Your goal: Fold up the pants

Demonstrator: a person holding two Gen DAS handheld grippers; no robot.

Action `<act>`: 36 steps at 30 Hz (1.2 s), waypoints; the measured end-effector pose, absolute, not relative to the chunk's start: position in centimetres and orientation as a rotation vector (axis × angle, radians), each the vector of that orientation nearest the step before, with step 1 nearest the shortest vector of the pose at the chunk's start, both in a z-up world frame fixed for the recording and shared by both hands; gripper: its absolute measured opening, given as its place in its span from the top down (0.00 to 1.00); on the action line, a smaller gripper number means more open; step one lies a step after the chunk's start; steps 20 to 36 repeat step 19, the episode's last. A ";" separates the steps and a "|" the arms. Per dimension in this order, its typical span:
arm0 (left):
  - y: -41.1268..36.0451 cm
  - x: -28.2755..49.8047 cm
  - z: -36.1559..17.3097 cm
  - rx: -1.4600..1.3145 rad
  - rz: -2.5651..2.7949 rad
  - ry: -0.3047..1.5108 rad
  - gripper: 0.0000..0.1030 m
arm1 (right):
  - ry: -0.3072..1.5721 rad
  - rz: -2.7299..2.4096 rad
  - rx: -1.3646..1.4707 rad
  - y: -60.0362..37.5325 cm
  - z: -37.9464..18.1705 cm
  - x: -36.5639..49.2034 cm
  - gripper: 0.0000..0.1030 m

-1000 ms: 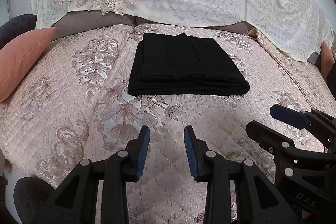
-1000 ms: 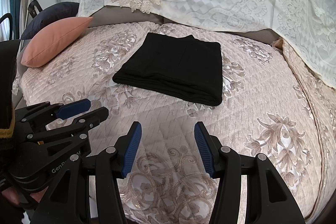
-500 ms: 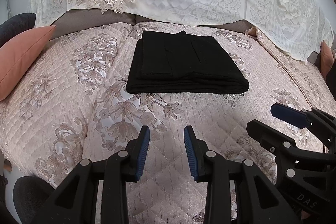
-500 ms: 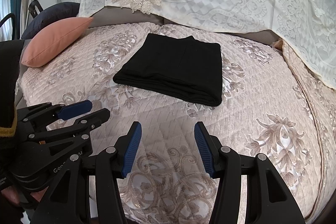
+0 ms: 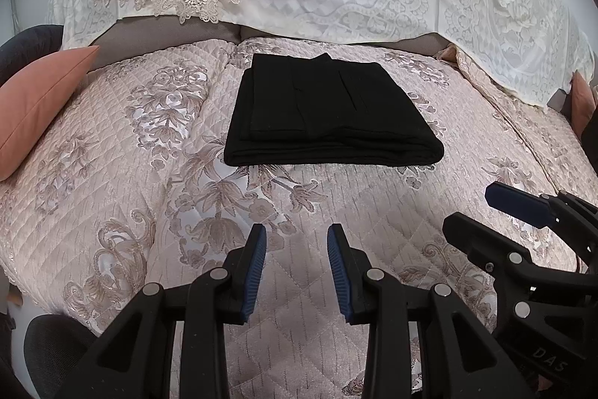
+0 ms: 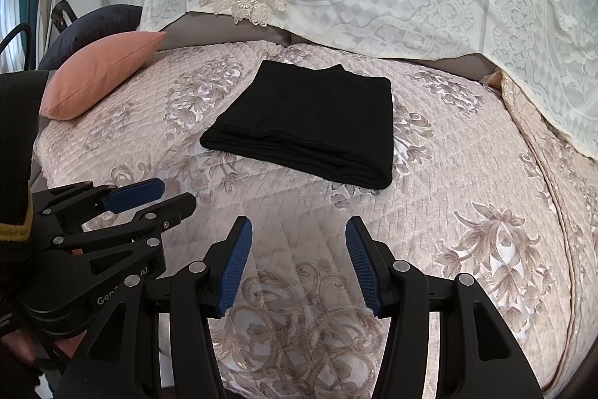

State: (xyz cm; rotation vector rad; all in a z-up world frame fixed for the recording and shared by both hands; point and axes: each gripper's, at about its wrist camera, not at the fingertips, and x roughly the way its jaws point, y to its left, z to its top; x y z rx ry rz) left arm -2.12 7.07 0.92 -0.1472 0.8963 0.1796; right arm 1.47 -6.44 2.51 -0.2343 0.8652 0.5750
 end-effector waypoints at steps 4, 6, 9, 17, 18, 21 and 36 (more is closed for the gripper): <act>7.1 -2.1 0.8 -0.141 0.179 0.900 0.65 | 0.865 0.576 -0.234 -6.5 2.5 1.4 0.49; 7.0 -2.0 0.7 -0.139 0.180 0.903 0.65 | 0.865 0.575 -0.233 -6.4 2.5 1.4 0.49; 7.0 -1.9 0.7 -0.138 0.179 0.905 0.65 | 0.864 0.574 -0.232 -6.5 2.5 1.4 0.49; 7.0 -1.9 0.8 -0.143 0.191 0.898 0.65 | 0.862 0.574 -0.227 -6.8 2.7 1.4 0.49; 7.0 -1.8 0.9 -0.145 0.192 0.898 0.65 | 0.861 0.574 -0.226 -6.8 2.7 1.4 0.49; 7.0 -1.8 0.9 -0.144 0.192 0.899 0.65 | 0.860 0.575 -0.224 -7.0 2.7 1.4 0.49; 7.0 -1.8 0.9 -0.144 0.192 0.899 0.65 | 0.860 0.575 -0.224 -7.0 2.7 1.4 0.49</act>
